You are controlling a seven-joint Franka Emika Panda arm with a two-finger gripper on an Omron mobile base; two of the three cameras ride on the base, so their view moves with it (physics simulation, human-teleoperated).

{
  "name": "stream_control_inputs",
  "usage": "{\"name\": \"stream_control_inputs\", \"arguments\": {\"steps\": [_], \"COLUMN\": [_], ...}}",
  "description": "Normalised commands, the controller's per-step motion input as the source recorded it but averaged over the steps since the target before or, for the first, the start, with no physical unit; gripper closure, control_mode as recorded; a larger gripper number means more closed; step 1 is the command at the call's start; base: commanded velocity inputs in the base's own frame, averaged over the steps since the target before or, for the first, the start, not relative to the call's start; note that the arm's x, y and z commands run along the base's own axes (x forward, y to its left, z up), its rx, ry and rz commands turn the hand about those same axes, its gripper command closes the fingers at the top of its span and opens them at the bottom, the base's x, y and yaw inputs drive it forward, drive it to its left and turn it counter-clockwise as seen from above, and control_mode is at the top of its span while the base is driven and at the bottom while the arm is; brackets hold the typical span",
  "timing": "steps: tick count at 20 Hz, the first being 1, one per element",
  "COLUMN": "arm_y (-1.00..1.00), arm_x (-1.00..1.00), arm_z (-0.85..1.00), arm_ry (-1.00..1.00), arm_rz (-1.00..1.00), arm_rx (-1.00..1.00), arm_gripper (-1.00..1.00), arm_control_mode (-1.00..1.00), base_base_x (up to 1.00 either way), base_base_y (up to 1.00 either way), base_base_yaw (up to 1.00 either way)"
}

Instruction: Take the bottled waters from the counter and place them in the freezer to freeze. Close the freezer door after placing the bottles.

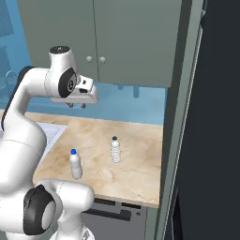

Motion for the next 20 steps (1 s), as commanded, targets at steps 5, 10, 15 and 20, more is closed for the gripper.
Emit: {"name": "stream_control_inputs", "arguments": {"steps": [5,10,15,20], "arm_y": [0.0,0.0,0.0,0.0], "arm_x": [0.0,0.0,0.0,0.0], "arm_z": [0.0,0.0,0.0,0.0], "arm_ry": [0.0,0.0,0.0,0.0], "arm_rz": [0.0,0.0,0.0,0.0], "arm_rx": [0.0,0.0,0.0,0.0], "arm_gripper": [-1.0,-1.0,-1.0,-1.0], "arm_control_mode": [1.0,1.0,1.0,1.0], "base_base_x": [-0.03,-0.2,-0.12,-0.1], "base_base_y": [0.0,0.07,0.36,0.36], "base_base_yaw": [-0.02,-0.06,-0.02,-0.11]}}
